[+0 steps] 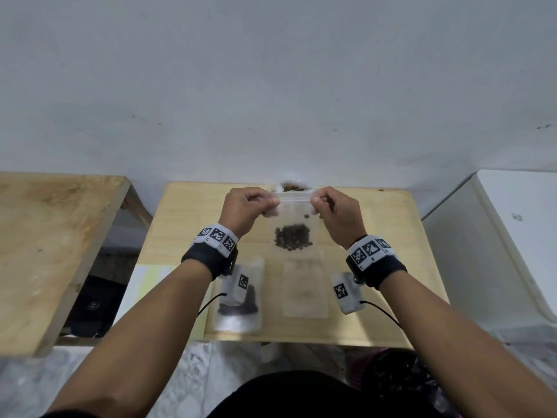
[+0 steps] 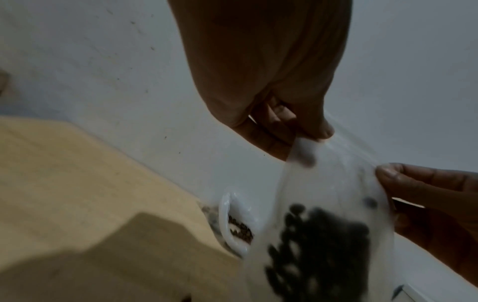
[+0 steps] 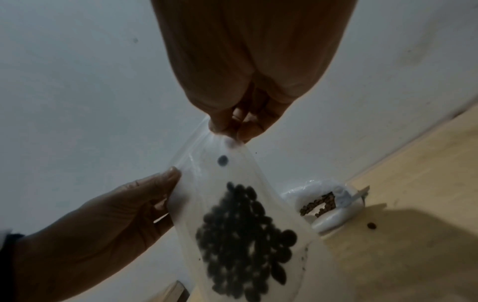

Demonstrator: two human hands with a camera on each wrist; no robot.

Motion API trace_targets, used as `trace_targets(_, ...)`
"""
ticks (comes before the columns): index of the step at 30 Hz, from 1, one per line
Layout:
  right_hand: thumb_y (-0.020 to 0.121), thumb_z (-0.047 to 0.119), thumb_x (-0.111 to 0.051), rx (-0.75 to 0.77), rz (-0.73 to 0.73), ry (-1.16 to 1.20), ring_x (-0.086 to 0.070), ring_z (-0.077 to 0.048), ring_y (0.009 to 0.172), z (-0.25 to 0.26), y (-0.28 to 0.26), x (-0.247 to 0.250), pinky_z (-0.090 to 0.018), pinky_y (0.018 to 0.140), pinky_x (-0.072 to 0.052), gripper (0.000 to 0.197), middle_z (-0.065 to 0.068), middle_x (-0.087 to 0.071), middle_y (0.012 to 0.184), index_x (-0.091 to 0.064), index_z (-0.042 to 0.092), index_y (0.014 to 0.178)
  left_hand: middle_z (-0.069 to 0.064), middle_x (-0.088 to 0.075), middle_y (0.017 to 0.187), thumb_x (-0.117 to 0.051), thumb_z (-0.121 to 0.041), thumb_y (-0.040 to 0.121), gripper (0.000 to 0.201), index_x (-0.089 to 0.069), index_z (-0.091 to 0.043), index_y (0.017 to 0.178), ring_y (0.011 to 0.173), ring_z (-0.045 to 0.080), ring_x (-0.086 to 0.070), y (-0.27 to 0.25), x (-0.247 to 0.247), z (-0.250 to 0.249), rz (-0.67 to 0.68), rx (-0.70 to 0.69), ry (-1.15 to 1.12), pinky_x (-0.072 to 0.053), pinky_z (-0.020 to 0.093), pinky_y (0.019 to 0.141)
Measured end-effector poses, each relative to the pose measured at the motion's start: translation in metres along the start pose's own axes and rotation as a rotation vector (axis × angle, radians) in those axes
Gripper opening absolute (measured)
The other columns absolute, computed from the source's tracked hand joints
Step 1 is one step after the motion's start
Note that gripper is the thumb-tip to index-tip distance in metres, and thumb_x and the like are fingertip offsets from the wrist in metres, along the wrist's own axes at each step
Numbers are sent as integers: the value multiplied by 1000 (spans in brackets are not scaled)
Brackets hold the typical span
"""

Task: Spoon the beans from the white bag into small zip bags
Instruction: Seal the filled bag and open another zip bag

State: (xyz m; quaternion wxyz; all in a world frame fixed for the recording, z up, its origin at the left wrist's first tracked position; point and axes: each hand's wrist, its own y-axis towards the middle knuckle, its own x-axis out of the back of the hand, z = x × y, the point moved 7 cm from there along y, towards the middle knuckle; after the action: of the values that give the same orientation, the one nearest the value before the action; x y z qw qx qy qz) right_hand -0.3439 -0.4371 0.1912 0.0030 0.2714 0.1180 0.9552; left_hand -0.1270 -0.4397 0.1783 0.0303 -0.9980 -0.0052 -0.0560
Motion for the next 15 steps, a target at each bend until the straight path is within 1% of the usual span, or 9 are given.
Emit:
trace_targets(3,96,19,-60,-19,10,47,-56,-6,56,2,-19,-5,-16,61,-46,14,1,-69,67,-65,13,84,11,-74,73,-76,-9,83,4,-75,-6,84,76,35,-73,-24,1,11,-69,42,-90,-60,42,77)
trace_targets(6,97,23,-60,-90,39,129,-61,-4,58,0,-39,-14,-18,63,-51,13,6,-68,68,-66,15,89,14,-74,82,-69,-12,90,9,-74,-5,87,80,35,-74,-52,-2,27,-80,121,-171,-60,42,81)
trace_targets(8,96,23,-62,-145,91,188,-64,-4,60,-3,-51,-26,-18,63,-54,12,4,-69,69,-68,13,91,15,-73,84,-67,-14,92,13,-72,-2,91,79,38,-73,-69,1,38,-93,154,-183,-61,42,79)
trace_targets(10,96,24,-61,-223,156,196,-66,-6,63,-14,-63,-39,-21,66,-55,16,2,-71,72,-70,12,91,14,-72,85,-67,-16,93,18,-71,2,95,78,38,-72,-84,10,49,-117,187,-185,-61,42,76)
trace_targets(12,98,26,-57,-291,180,98,-68,-12,72,-31,-73,-47,-28,73,-55,22,1,-72,78,-71,12,91,15,-71,86,-68,-18,93,20,-70,2,96,76,37,-72,-95,23,63,-142,223,-176,-61,42,74)
trace_targets(13,97,28,-56,-327,190,8,-68,-17,79,-44,-78,-49,-29,75,-52,22,0,-72,82,-71,12,93,16,-72,86,-67,-17,93,19,-70,1,95,76,37,-72,-99,30,70,-154,241,-165,-61,43,74)
trace_targets(14,97,29,-57,-372,203,-87,-67,-20,86,-57,-84,-50,-27,77,-48,21,-2,-72,90,-70,12,99,17,-72,87,-67,-17,93,17,-70,0,94,77,37,-72,-101,37,79,-167,259,-148,-61,44,74)
trace_targets(15,95,30,-59,-430,220,-168,-66,-23,95,-71,-90,-52,-27,80,-46,24,-5,-71,100,-68,11,107,17,-73,89,-67,-16,93,16,-71,-1,93,78,38,-73,-102,44,88,-184,283,-123,-61,46,75)
